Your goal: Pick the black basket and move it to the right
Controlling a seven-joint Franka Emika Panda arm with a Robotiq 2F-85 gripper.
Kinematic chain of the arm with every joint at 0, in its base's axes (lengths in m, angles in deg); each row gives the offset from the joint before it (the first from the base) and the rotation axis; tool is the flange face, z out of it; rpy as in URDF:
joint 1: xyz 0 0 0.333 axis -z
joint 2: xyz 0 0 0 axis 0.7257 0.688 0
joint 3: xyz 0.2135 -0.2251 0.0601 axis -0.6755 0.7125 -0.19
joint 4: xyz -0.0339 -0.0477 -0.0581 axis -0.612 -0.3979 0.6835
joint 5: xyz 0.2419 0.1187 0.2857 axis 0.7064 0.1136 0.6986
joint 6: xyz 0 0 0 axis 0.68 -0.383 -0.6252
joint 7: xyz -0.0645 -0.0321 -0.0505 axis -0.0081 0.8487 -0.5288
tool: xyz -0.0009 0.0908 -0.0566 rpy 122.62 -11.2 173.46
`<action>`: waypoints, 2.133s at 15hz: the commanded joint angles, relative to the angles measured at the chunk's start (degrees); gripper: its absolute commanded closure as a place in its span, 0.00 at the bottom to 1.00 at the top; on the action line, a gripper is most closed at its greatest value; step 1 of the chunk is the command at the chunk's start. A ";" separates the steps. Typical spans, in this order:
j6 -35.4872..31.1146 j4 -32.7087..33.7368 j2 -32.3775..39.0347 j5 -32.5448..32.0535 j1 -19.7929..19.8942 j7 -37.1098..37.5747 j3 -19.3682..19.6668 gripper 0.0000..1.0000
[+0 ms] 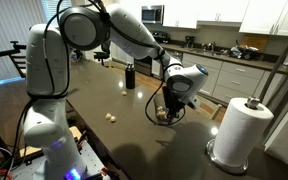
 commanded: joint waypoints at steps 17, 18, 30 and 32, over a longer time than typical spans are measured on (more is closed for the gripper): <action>1.80 2.82 2.03 1.97 1.83 -0.02 -1.11 0.19; 1.52 2.12 1.15 1.68 1.53 0.13 -1.16 0.13; 2.03 -1.76 -7.20 -2.06 -1.98 3.06 -1.84 0.00; 1.35 -2.91 -9.00 -3.78 -2.95 4.64 -1.86 0.00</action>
